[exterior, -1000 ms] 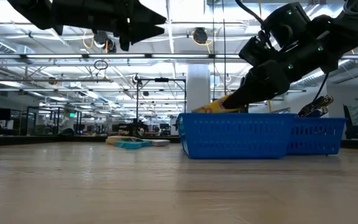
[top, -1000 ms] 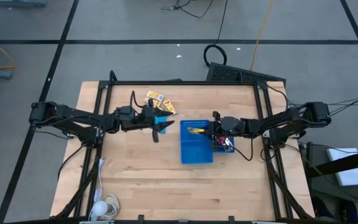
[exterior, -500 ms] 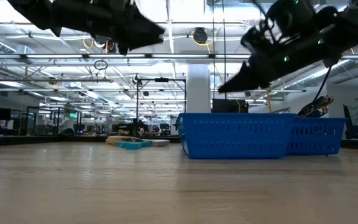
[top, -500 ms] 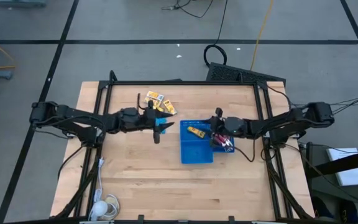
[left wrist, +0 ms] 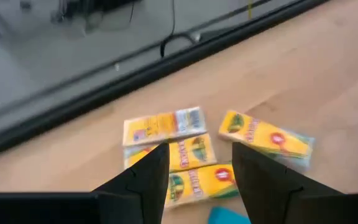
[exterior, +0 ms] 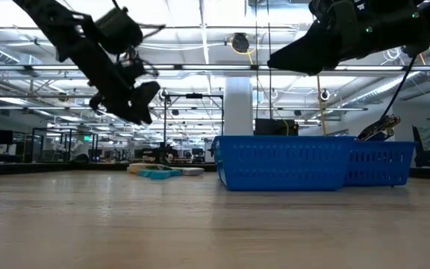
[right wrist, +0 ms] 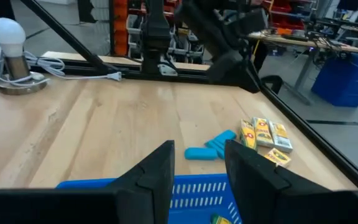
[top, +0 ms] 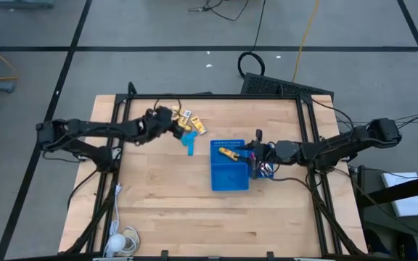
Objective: Pick & Place School Supplies
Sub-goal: Put the crayon box into the top horizontal blue bin
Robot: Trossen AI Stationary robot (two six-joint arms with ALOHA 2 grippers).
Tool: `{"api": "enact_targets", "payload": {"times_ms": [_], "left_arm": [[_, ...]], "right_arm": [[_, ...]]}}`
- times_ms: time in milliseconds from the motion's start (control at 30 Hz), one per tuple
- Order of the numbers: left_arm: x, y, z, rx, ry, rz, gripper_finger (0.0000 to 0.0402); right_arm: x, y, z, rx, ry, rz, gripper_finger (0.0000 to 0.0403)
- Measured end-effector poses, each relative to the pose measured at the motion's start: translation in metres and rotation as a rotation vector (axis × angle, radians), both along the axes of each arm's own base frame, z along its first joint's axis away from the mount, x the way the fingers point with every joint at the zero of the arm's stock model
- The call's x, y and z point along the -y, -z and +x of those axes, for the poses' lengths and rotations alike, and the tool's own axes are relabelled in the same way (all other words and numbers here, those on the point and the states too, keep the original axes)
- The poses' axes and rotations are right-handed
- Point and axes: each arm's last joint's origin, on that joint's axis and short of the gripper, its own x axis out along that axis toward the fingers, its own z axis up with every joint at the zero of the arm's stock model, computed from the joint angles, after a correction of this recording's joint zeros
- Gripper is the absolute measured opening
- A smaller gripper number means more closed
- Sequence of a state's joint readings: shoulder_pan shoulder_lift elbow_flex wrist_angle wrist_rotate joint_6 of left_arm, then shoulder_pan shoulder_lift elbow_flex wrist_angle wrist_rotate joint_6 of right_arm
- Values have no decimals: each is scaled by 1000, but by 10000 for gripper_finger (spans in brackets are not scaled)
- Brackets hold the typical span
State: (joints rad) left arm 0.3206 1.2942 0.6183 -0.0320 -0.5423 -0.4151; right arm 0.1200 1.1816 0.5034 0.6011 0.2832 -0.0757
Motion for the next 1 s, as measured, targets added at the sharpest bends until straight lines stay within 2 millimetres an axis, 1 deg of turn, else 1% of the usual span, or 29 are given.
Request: {"api": "enact_targets", "payload": {"times_ms": [133,233,300,367,500,633,767,867,1000], "left_arm": [[-26,9,-3,51,20,-193,179],[-44,13,1,34,-14,-321,179],[-56,16,3,-27,-66,-359,179],[-67,19,10,-72,-88,-365,179],[-88,22,33,-103,-88,-376,179],[-104,29,57,-196,-72,-378,179],[-116,38,71,-346,-119,-388,179],[-121,41,76,-459,-127,-439,179],[-120,42,75,-573,-125,-498,179]], "right_arm": [[1,0,0,-1,4,0,132],[1,0,0,1,5,0,132],[1,0,0,5,5,0,132],[2,-1,0,6,9,0,132],[4,-1,0,8,20,0,132],[5,-1,0,8,25,1,132],[5,-1,0,8,24,1,132],[5,-1,0,8,24,1,132],[5,0,0,4,24,0,132]]}}
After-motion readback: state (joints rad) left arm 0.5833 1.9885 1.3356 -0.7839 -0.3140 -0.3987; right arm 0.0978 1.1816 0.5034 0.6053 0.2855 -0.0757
